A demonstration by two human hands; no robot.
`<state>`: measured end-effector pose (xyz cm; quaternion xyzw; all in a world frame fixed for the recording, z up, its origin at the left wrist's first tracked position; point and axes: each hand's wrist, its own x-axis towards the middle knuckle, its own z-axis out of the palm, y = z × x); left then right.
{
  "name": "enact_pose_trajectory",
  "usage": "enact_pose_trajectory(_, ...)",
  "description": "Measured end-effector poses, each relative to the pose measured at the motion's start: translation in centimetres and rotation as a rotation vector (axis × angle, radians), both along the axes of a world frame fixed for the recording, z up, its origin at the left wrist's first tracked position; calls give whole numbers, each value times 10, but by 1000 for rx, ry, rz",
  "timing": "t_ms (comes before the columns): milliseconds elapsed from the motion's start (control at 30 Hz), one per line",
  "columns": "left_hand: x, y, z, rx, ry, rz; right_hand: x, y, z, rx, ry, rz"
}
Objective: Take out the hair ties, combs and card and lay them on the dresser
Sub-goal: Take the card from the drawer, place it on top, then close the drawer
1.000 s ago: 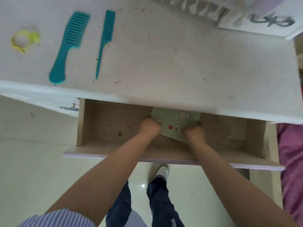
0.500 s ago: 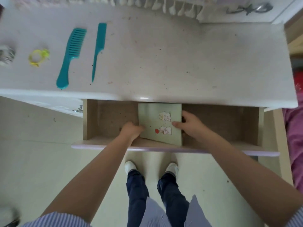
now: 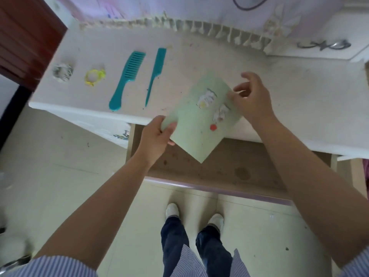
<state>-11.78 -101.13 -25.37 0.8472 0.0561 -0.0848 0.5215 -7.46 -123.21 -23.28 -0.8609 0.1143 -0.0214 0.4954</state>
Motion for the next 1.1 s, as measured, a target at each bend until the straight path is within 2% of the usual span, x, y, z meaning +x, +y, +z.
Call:
enact_pose_trajectory(67,17,-10,-2,-89,46,149,15,8,-9,-49,113,-22)
enact_pose_trajectory(200,36,-34,-10,-182,201,328,6,33,-35,-287,107,331)
enact_pose_trajectory(233,36,-36,-15,-136,228,326,-1,34,-43,-349,126,400)
enact_pose_trajectory(267,35,-37,-18,-11,234,299,-6,34,-50,-409,137,431)
enact_pose_trajectory(333,34,-34,-23,407,210,178,-12,31,-59,-493,103,437)
enact_pose_trajectory(400,35,-34,-25,681,163,102,-10,30,-63,-588,90,443)
enact_pose_trajectory(500,58,-45,-31,777,109,9,9,19,-71,-648,121,342)
enact_pose_trajectory(600,60,-36,-31,874,80,3,17,24,-71,-637,99,395)
enact_pose_trajectory(667,56,-28,-29,890,-27,-23,18,26,-67,-578,80,421)
enact_pose_trajectory(733,43,-20,-28,895,-305,-206,7,19,-65,-543,109,490)
enact_pose_trajectory(800,22,-14,-37,938,-571,-478,-16,7,-65,-691,109,663)
enact_pose_trajectory(833,10,-11,-43,941,-615,-611,-30,1,-64,-779,89,756)
enact_pose_trajectory(967,-35,-5,-65,1020,-480,-1049,-86,-19,-77,-970,91,952)
enact_pose_trajectory(1100,-48,-6,-68,1063,-491,-1130,-129,-14,-79,-1077,159,983)
